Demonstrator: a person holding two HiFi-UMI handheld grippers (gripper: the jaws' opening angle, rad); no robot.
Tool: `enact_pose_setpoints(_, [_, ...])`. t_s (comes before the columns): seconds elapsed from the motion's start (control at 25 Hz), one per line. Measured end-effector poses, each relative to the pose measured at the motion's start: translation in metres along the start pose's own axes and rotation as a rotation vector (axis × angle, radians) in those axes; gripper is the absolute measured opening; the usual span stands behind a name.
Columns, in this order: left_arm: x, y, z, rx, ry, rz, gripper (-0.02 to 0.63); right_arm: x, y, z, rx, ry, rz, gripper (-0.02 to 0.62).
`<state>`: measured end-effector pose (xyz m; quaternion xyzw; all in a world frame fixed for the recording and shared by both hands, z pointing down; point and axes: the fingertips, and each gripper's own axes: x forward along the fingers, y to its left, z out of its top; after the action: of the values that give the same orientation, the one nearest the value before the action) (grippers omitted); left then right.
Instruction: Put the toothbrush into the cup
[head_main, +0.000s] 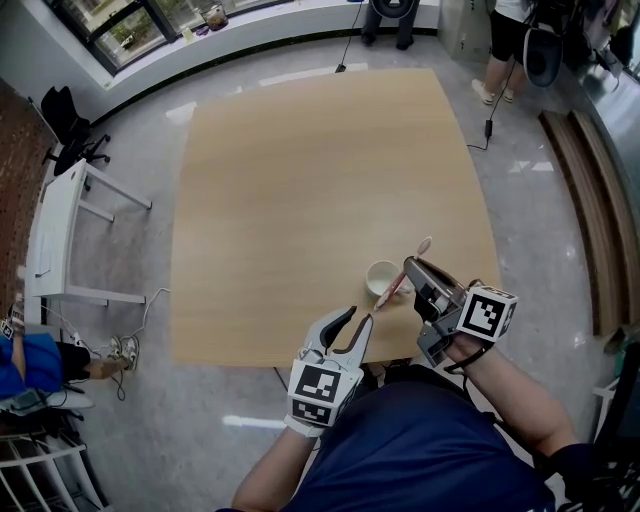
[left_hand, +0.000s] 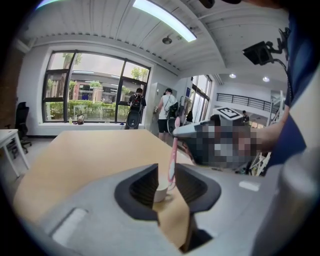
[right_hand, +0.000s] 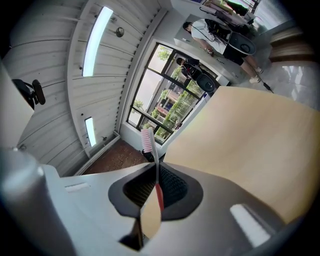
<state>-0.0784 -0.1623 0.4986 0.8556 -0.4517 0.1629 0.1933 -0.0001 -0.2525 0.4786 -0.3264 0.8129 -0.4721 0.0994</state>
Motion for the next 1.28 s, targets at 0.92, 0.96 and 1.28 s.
enact_pose_setpoints(0.92, [0.008,0.000,-0.030,-0.066,0.078,-0.002,0.091,0.023,-0.083,0.001,-0.065,0.052,-0.163,0.026])
enact_pose_setpoints(0.96, [0.009,0.000,-0.030,-0.067,0.081,-0.004,0.091,0.025,-0.084,-0.001,-0.066,0.056,-0.164,0.026])
enact_pose_setpoints(1.28, [0.010,0.006,-0.037,-0.073,0.098,-0.002,0.091,0.035,-0.097,-0.025,-0.070,0.105,-0.187,0.026])
